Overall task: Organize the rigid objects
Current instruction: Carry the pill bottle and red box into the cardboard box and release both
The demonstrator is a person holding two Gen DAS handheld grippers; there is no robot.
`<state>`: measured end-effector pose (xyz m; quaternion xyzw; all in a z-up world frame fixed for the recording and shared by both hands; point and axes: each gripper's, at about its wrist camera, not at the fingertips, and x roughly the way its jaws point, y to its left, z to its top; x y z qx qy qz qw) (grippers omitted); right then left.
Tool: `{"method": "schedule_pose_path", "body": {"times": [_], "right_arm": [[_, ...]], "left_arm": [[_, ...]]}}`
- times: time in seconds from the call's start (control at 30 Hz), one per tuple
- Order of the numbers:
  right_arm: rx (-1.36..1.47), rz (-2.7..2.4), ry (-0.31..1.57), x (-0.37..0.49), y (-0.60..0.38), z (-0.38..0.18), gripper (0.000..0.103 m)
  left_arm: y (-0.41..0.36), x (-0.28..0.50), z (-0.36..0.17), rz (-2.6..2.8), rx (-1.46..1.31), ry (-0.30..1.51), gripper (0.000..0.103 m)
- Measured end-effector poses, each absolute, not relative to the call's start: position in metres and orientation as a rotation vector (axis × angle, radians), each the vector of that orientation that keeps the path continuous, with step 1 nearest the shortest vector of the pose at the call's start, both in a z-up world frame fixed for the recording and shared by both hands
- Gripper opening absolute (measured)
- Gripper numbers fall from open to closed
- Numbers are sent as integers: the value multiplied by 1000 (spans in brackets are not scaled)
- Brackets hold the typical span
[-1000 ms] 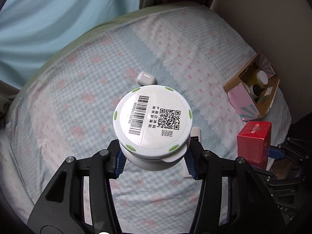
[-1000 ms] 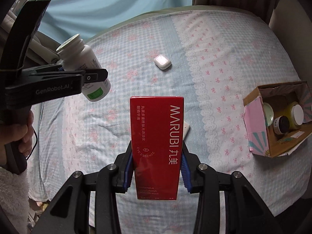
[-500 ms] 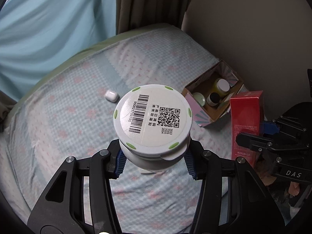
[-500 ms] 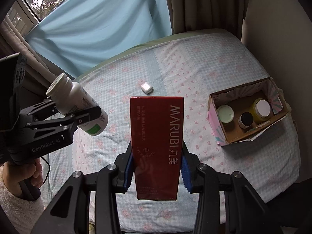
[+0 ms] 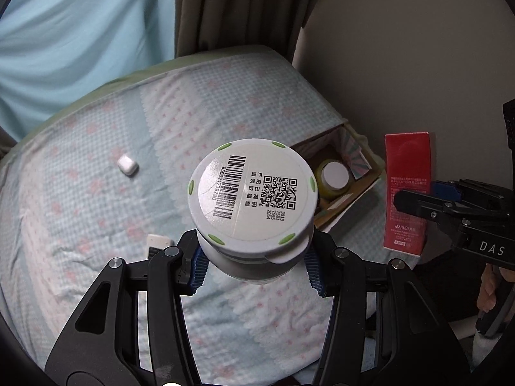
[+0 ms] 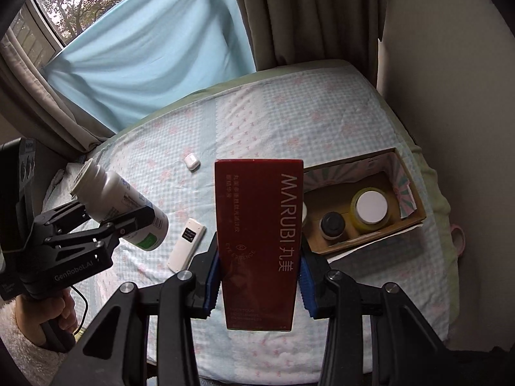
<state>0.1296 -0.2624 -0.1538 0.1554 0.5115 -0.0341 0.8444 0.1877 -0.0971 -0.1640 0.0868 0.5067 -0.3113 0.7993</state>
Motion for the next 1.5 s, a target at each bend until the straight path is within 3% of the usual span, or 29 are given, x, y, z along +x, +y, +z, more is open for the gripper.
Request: {"method": "schedule_pose_path", "body": {"times": [0.37, 0.63, 0.97, 1.37, 1.47, 1.5], "right_arm": [[301, -77, 1130, 146, -371, -189, 38], [279, -106, 1226, 184, -431, -236, 38], [281, -103, 1352, 206, -465, -312, 38], [132, -87, 1374, 220, -463, -356, 38], [114, -98, 1348, 223, -462, -355, 43], [118, -101, 1324, 223, -463, -352, 57]], "left_arm": [[-192, 198, -210, -627, 147, 1158, 46], [-221, 216, -281, -579, 133, 1275, 46], [-252, 223, -363, -552, 211, 1413, 46], [-272, 224, -390, -544, 350, 1440, 47], [-274, 222, -387, -560, 344, 1424, 57], [-272, 221, -384, -577, 326, 1418, 86]]}}
